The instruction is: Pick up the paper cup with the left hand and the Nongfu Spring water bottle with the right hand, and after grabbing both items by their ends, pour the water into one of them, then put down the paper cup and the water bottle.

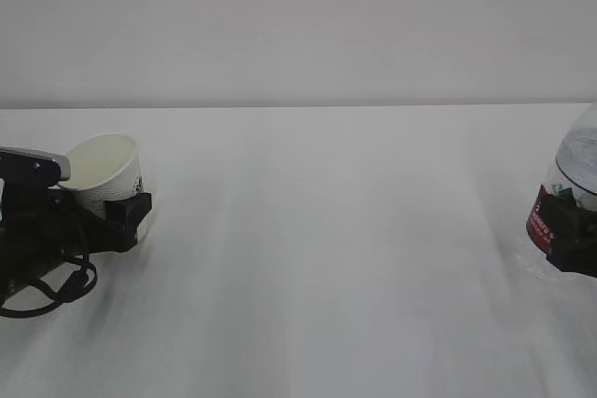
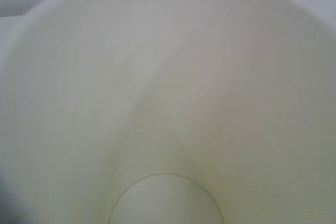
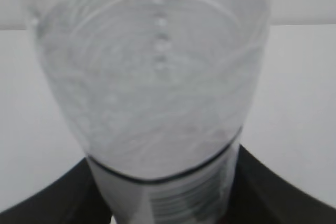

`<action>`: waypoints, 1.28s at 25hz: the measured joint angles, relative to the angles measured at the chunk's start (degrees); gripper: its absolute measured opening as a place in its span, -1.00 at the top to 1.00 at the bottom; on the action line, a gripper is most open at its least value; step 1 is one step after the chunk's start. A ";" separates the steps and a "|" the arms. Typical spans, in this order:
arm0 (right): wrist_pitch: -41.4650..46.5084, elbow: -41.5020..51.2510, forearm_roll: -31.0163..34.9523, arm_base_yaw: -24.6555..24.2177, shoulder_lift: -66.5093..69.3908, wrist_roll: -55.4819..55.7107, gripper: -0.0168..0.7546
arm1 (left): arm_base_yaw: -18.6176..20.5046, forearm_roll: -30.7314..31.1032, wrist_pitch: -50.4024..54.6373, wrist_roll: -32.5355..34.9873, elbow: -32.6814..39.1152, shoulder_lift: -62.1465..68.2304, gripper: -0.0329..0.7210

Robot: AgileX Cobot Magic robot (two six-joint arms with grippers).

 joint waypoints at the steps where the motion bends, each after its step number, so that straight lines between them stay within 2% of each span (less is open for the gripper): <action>1: 0.00 0.00 0.00 0.00 0.00 0.00 -0.13 | 0.00 0.00 0.00 0.00 0.00 0.00 -0.55; 10: 0.00 0.00 0.00 0.00 0.00 -2.24 -0.13 | 0.00 1.24 0.00 0.00 0.00 0.00 -0.55; 24: 0.00 0.00 0.00 0.00 0.00 -3.51 -0.13 | 0.00 16.32 0.00 -0.65 0.00 0.00 -0.55; 32: 0.00 0.00 -0.34 0.00 0.00 -3.51 -0.13 | 0.00 20.81 -0.02 -3.67 -0.14 0.00 -0.54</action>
